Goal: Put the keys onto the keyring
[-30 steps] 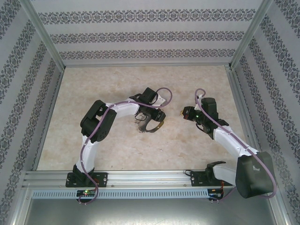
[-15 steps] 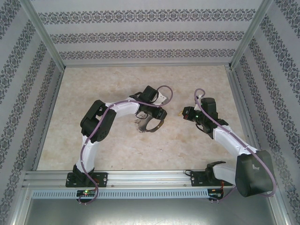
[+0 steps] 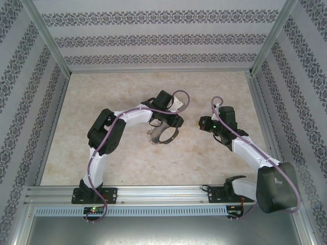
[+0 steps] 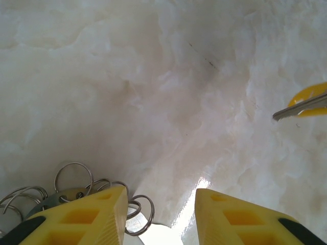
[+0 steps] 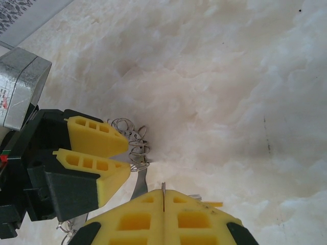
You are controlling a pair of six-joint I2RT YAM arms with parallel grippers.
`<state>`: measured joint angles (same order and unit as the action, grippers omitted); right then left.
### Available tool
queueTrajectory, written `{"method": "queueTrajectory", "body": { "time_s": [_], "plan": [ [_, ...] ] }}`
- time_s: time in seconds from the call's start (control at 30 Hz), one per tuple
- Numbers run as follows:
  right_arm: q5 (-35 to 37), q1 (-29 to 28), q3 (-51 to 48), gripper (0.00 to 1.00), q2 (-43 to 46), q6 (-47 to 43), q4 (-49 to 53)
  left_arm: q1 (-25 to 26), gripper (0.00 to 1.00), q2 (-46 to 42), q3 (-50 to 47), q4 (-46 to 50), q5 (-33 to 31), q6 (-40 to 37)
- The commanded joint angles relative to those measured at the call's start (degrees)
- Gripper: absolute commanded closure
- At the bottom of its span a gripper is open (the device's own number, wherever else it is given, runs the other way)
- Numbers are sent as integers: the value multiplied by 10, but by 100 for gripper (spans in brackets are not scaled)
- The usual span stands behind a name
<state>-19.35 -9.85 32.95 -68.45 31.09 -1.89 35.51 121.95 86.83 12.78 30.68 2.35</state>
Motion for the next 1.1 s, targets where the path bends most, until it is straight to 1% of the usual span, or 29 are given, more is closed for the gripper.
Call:
{"method": "queueTrajectory", "body": {
  "time_s": [0.0, 0.23, 0.63, 1.07],
  "plan": [
    [-1, 5, 6, 100, 0, -11, -5, -4, 61, -42, -22, 26, 13, -28],
    [-8, 6, 14, 100, -9, -12, -8, -4, 60, -57, -66, 7, 7, -29],
    [-6, 5, 20, 100, -10, -15, -2, -5, 61, -9, -37, -5, -5, -30],
    [-8, 6, 20, 100, -14, -16, -4, -6, 61, 12, -25, -27, -25, -30]
  ]
}}
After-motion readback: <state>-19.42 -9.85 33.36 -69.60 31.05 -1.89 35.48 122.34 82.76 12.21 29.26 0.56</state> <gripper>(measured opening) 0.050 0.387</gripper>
